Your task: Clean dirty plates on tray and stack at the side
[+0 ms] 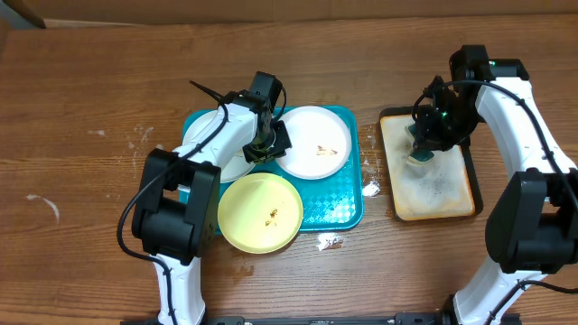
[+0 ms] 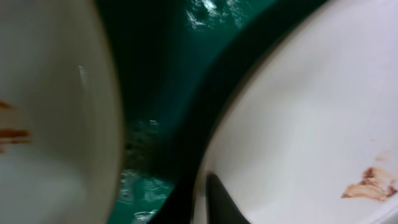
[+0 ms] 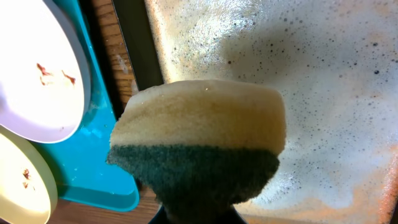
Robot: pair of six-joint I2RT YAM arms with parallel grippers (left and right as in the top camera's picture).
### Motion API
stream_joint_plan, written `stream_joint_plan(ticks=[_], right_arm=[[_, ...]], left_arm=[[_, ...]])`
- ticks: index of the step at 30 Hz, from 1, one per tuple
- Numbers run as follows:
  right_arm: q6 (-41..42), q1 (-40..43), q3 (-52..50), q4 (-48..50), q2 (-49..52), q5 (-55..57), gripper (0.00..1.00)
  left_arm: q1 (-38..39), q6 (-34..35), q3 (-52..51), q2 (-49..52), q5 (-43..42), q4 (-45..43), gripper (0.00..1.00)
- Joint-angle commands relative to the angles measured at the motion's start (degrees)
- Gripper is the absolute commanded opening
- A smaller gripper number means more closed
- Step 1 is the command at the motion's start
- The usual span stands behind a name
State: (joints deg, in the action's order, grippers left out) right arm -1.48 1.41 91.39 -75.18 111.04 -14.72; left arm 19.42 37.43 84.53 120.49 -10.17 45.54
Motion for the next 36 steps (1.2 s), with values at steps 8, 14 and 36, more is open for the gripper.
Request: stream_joint_plan(ticks=[8,14,36], right_arm=[[0.22,-1.27,1.33,-0.2,-2.19,-2.01,0.04],[3.17,-6.6,1.33,0.39,-2.19,2.34,0.04],[24.59,-24.57,1.25,14.14,1.42,8.04,0.04]], left_arm=[[0.15,-1.01,0.46,2.93,-0.11,-0.87,0.04],[0.15,-1.73,0.5,2.93,-0.52,-1.6,0.04],[4.5,-2.54,0.52,2.93,-3.82,-3.15,0.04]])
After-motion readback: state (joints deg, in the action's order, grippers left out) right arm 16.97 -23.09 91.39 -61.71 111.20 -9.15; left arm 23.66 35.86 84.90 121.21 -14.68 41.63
